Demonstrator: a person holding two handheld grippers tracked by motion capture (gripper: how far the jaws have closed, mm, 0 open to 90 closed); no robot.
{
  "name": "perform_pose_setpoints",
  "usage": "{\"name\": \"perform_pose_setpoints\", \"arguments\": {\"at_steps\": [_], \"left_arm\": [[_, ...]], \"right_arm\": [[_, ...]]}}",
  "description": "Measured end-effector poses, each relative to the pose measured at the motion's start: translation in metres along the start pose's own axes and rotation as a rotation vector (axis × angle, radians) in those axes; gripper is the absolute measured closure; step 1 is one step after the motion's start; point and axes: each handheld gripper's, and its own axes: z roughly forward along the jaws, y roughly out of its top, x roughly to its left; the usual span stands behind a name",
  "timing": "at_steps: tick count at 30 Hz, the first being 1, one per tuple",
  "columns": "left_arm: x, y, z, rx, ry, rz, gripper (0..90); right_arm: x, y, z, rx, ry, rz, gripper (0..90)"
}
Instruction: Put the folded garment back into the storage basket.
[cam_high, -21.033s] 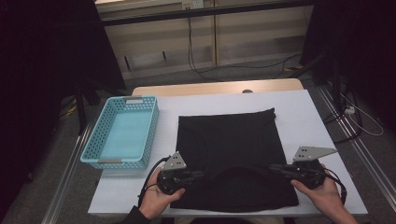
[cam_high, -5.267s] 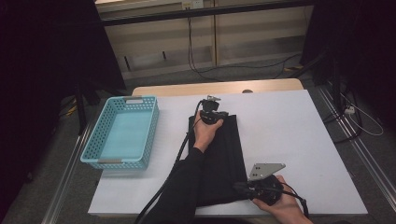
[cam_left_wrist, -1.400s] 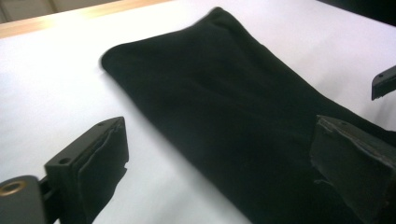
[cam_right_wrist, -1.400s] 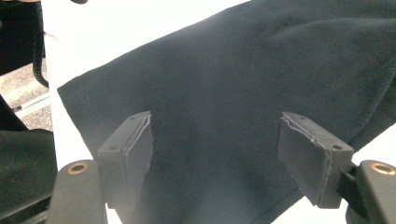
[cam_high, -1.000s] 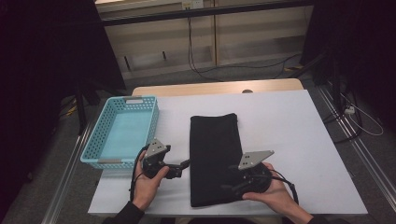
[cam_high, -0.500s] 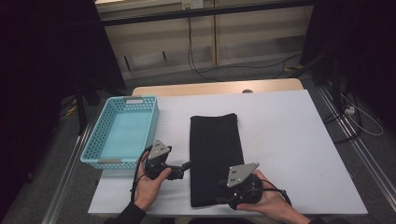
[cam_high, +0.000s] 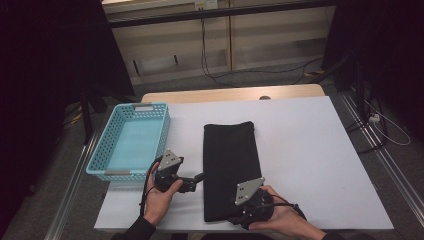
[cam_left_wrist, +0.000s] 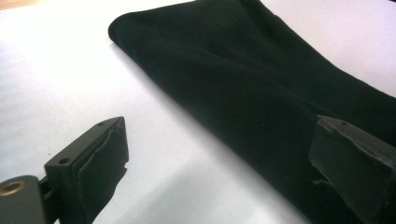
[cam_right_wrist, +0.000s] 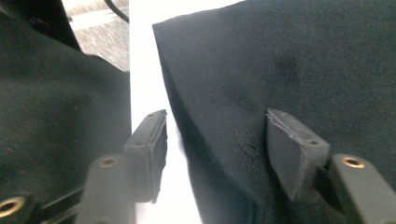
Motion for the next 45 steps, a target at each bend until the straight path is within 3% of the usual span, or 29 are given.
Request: {"name": "perform_pose_setpoints", "arguments": {"at_steps": [2, 5, 12, 23, 25, 29, 34, 42, 45], "left_arm": [[0.000, 0.000, 0.001, -0.001, 0.005, 0.002, 5.1], [0.000, 0.001, 0.001, -0.010, 0.006, -0.006, 5.2], [-0.002, 0.004, 0.004, -0.015, -0.004, 0.000, 5.3], [0.004, 0.013, 0.022, -0.015, 0.032, -0.013, 5.5], [0.006, 0.015, 0.024, -0.004, 0.042, -0.002, 5.6], [0.006, 0.020, 0.030, -0.007, 0.057, -0.001, 7.4], [0.010, 0.029, 0.038, -0.045, 0.056, 0.002, 5.6], [0.018, 0.037, 0.052, -0.038, 0.074, -0.004, 5.5], [0.021, 0.040, 0.058, -0.029, 0.061, -0.030, 5.5]], "right_arm": [[0.001, -0.001, 0.001, -0.001, -0.020, -0.025, 45.7], [0.000, -0.003, 0.000, -0.018, -0.039, -0.022, 54.8], [0.000, -0.003, 0.000, -0.017, -0.060, -0.024, 61.6], [-0.002, -0.002, 0.001, -0.022, -0.080, -0.019, 71.8], [-0.003, -0.002, 0.000, -0.023, -0.093, 0.013, 77.9], [-0.005, -0.001, 0.000, -0.017, -0.098, 0.049, 81.0], [-0.008, -0.001, 0.000, -0.036, -0.073, 0.113, 81.9], [-0.002, 0.003, 0.003, -0.035, -0.049, 0.110, 82.1], [0.000, 0.004, 0.003, -0.038, -0.037, 0.110, 82.2]]}}
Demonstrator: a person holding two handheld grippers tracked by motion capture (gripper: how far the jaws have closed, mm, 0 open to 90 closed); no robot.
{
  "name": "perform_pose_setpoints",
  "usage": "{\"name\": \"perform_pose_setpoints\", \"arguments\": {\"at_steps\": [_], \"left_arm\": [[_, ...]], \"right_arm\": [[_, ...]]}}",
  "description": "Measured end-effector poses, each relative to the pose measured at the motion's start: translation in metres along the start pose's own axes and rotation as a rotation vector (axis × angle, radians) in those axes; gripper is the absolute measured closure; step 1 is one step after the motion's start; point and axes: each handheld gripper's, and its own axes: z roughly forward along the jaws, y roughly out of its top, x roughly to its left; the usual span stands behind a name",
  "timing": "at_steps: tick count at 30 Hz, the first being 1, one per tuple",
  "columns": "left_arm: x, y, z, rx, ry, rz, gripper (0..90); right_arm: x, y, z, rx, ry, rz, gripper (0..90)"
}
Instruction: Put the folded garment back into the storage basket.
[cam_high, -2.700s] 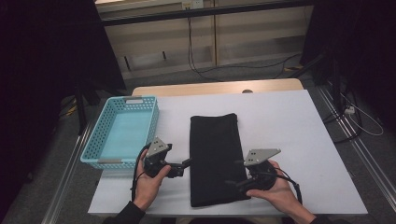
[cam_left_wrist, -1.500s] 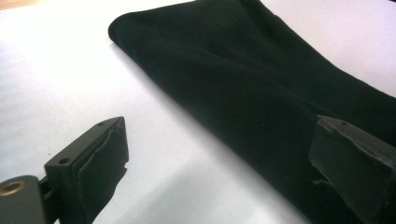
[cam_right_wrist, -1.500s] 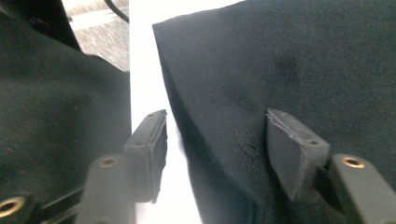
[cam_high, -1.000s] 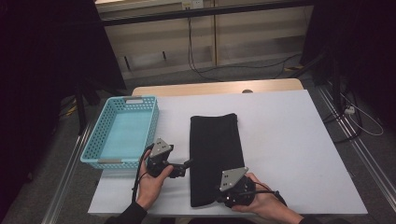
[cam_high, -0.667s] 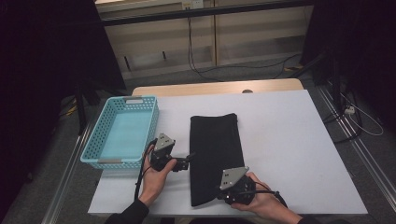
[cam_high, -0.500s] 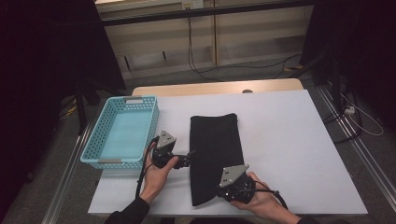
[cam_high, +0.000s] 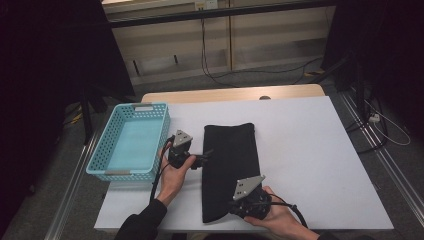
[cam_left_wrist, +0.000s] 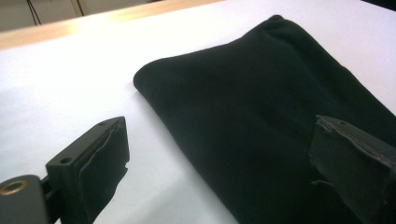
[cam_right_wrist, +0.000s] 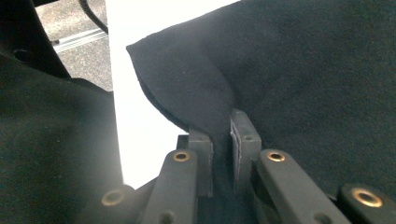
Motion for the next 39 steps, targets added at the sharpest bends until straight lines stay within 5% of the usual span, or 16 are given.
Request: {"name": "perform_pose_setpoints", "arguments": {"at_steps": [6, 14, 26, 33, 39], "left_arm": [[-0.001, 0.009, 0.012, 0.012, 0.008, 0.023, 5.5], [0.016, 0.022, 0.037, 0.056, -0.031, 0.021, 6.2], [0.035, 0.031, 0.062, 0.107, -0.053, -0.036, 9.6], [0.048, 0.030, 0.074, 0.099, -0.001, -0.038, 9.5], [0.061, 0.032, 0.081, 0.108, -0.011, -0.141, 9.9]], "right_arm": [[0.002, 0.000, 0.002, -0.005, 0.028, 0.013, 82.2], [0.003, -0.001, 0.002, -0.010, 0.032, 0.009, 82.1], [0.003, -0.002, 0.002, -0.019, 0.032, -0.008, 82.0], [0.001, -0.002, 0.003, -0.021, 0.040, -0.010, 81.9], [0.002, -0.002, 0.003, -0.018, 0.035, -0.023, 81.8]]}}
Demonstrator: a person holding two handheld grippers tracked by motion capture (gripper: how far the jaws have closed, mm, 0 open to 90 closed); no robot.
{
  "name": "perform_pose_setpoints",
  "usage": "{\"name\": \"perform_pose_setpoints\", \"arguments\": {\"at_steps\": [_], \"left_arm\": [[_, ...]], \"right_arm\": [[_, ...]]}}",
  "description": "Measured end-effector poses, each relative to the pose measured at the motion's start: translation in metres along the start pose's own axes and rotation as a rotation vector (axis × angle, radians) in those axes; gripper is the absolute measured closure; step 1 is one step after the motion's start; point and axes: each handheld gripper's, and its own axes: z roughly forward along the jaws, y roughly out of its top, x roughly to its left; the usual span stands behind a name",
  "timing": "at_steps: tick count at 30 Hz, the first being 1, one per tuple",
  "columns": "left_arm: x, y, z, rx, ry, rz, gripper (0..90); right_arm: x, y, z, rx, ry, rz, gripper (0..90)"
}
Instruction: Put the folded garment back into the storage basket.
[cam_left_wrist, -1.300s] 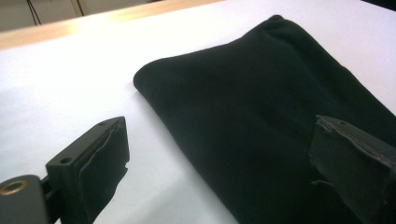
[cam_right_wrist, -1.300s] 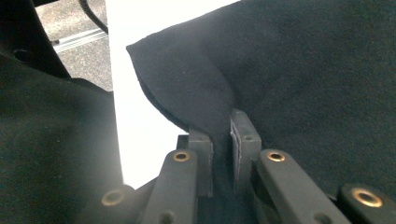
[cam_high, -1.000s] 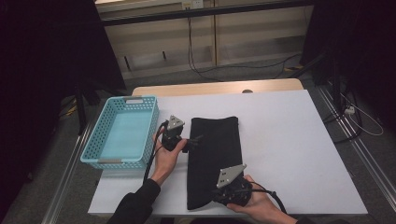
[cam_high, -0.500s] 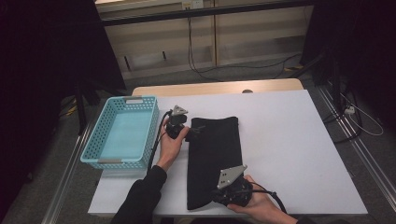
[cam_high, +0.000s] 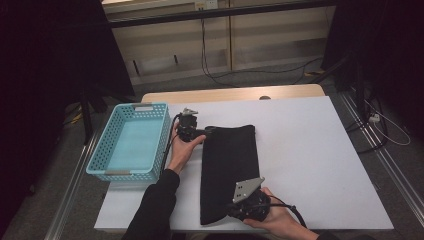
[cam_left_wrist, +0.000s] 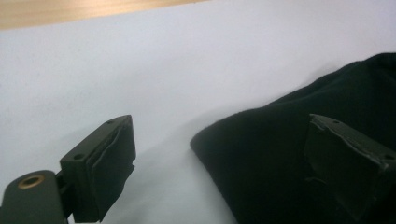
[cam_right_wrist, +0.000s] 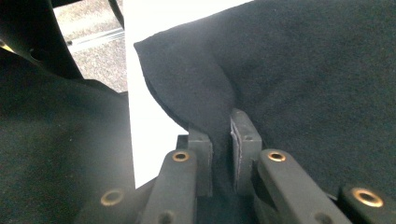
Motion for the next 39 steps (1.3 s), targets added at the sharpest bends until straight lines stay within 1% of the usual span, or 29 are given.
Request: {"name": "perform_pose_setpoints", "arguments": {"at_steps": [1, 2, 3, 5, 6, 7, 9, 10, 11, 12, 13, 14, 15, 16, 17, 19, 20, 21, 22, 24, 26, 29, 30, 33, 36, 37, 38, 39], "left_arm": [[0.002, 0.000, 0.000, 0.010, 0.013, -0.017, 12.7], [0.003, 0.000, 0.001, 0.025, 0.020, -0.022, 15.1], [0.003, 0.000, 0.002, 0.034, 0.025, -0.022, 16.4], [0.003, -0.001, 0.005, 0.063, 0.035, -0.013, 24.9], [0.003, -0.001, 0.007, 0.068, 0.042, -0.013, 25.5], [0.004, -0.001, 0.008, 0.063, 0.037, -0.023, 25.8], [0.004, -0.001, 0.010, 0.070, 0.023, -0.034, 32.5], [0.002, -0.001, 0.011, 0.069, 0.026, -0.040, 32.4], [-0.001, -0.001, 0.012, 0.067, 0.036, -0.038, 33.6], [-0.003, -0.001, 0.013, 0.075, 0.031, -0.020, 35.7], [-0.007, -0.001, 0.014, 0.075, 0.042, 0.001, 37.4], [-0.009, -0.001, 0.014, 0.079, 0.049, 0.011, 39.0], [-0.010, -0.001, 0.014, 0.083, 0.036, 0.008, 41.5], [-0.011, -0.002, 0.014, 0.086, 0.030, 0.014, 44.7], [-0.012, -0.002, 0.013, 0.088, 0.027, 0.018, 46.7], [-0.013, -0.002, 0.013, 0.098, 0.025, 0.010, 50.2], [-0.014, -0.002, 0.013, 0.101, 0.023, 0.007, 50.5], [-0.015, -0.001, 0.013, 0.106, 0.025, 0.013, 51.7], [-0.014, -0.002, 0.012, 0.104, 0.027, 0.011, 54.9], [-0.013, -0.002, 0.012, 0.104, 0.016, 0.002, 60.2], [-0.013, -0.003, 0.012, 0.103, -0.002, -0.003, 68.7], [-0.016, -0.004, 0.012, 0.096, -0.001, -0.005, 71.6], [-0.016, -0.004, 0.012, 0.095, -0.008, -0.012, 74.3], [-0.015, -0.005, 0.011, 0.088, -0.016, -0.040, 77.8], [-0.014, -0.004, 0.010, 0.086, -0.020, -0.051, 79.3], [-0.014, -0.004, 0.010, 0.077, -0.017, -0.058, 79.5], [-0.013, -0.003, 0.009, 0.077, -0.023, -0.059, 79.7], [-0.013, -0.002, 0.009, 0.075, -0.019, -0.059, 79.8]], "right_arm": [[0.000, 0.000, 0.000, -0.001, 0.001, 0.000, 81.8], [0.000, 0.000, 0.000, -0.002, 0.003, 0.003, 81.9], [0.000, 0.000, 0.000, -0.002, 0.003, 0.002, 81.8], [0.000, 0.000, 0.000, -0.002, 0.001, 0.002, 81.8], [0.000, 0.000, 0.000, -0.002, 0.002, 0.002, 81.9], [0.000, 0.000, 0.000, -0.002, 0.002, 0.002, 81.8], [0.000, 0.000, 0.000, -0.002, 0.001, -0.002, 81.8], [0.000, 0.000, 0.000, -0.003, 0.002, -0.002, 81.8], [-0.001, 0.000, 0.000, -0.001, 0.005, 0.001, 81.8], [-0.001, 0.000, 0.000, -0.003, 0.008, 0.002, 81.7], [-0.002, -0.001, 0.000, -0.002, 0.009, 0.001, 81.7], [-0.002, -0.001, 0.000, -0.003, 0.009, 0.000, 81.7], [-0.001, -0.001, 0.000, -0.003, 0.008, 0.000, 81.7], [-0.001, -0.001, 0.000, -0.004, 0.007, 0.000, 81.7], [-0.001, -0.001, 0.000, -0.004, 0.007, 0.002, 81.7], [-0.001, -0.001, 0.000, -0.004, 0.006, 0.001, 81.7], [-0.001, -0.001, 0.000, -0.005, 0.005, 0.002, 81.6], [-0.001, -0.001, 0.000, -0.006, 0.002, 0.005, 81.5], [-0.001, -0.001, 0.000, -0.008, 0.002, 0.008, 81.5], [0.000, -0.001, 0.000, -0.009, -0.002, 0.012, 81.5], [0.000, -0.001, 0.000, -0.006, -0.004, 0.012, 81.6], [0.001, 0.000, 0.000, -0.003, -0.006, 0.007, 81.6], [0.001, 0.000, 0.000, -0.001, -0.010, 0.009, 81.5], [0.002, 0.000, -0.001, 0.000, -0.015, 0.010, 81.7], [0.001, 0.000, -0.001, -0.009, -0.017, 0.013, 81.8], [0.001, 0.000, -0.002, -0.014, -0.017, 0.010, 81.9], [0.001, 0.001, -0.003, -0.016, -0.019, 0.012, 81.9], [0.001, 0.001, -0.003, -0.022, -0.018, 0.010, 81.9]]}}
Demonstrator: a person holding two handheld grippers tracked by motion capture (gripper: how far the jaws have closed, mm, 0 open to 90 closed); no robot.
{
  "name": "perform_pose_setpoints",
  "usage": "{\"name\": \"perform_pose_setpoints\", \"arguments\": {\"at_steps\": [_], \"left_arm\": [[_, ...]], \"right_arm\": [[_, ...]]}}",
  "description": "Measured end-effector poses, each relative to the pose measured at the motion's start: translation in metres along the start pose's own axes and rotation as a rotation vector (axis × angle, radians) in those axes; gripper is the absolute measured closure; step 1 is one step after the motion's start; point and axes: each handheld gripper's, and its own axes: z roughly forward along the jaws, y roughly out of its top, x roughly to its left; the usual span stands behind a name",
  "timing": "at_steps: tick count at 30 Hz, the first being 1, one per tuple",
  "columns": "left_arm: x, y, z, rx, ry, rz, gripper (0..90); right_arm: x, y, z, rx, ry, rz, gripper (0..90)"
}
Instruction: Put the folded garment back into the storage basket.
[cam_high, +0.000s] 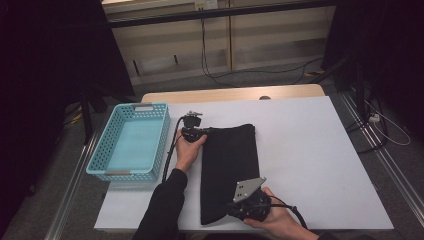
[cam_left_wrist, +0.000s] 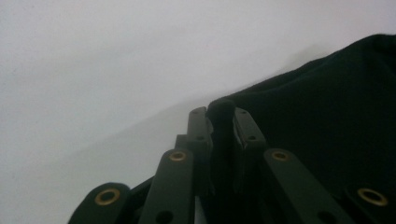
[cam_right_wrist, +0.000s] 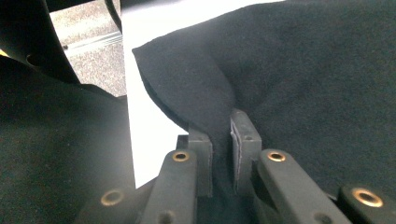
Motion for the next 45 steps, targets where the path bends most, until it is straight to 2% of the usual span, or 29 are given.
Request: {"name": "perform_pose_setpoints", "arguments": {"at_steps": [5, 11, 19, 24, 29, 37, 45], "left_arm": [[0.000, 0.003, -0.002, 0.001, -0.001, 0.008, 80.1], [-0.005, 0.012, -0.010, -0.043, -0.002, 0.013, 80.5], [-0.010, 0.022, -0.014, -0.060, -0.008, 0.021, 80.8], [-0.013, 0.028, -0.019, -0.089, -0.011, 0.028, 80.9], [-0.017, 0.036, -0.023, -0.101, -0.015, 0.032, 81.0], [-0.024, 0.047, -0.032, -0.135, -0.025, 0.031, 81.1], [-0.028, 0.058, -0.043, -0.151, -0.015, 0.038, 81.3]], "right_arm": [[0.000, 0.002, -0.005, -0.020, -0.001, 0.004, 82.0], [-0.002, 0.005, -0.012, -0.062, 0.002, 0.006, 82.1], [-0.004, 0.009, -0.021, -0.107, -0.001, 0.012, 82.2], [-0.004, 0.012, -0.026, -0.128, -0.004, 0.013, 82.2], [-0.005, 0.017, -0.035, -0.166, -0.013, 0.012, 82.2], [-0.004, 0.022, -0.046, -0.197, -0.029, -0.002, 82.2], [-0.003, 0.027, -0.055, -0.233, -0.041, -0.005, 82.2]]}}
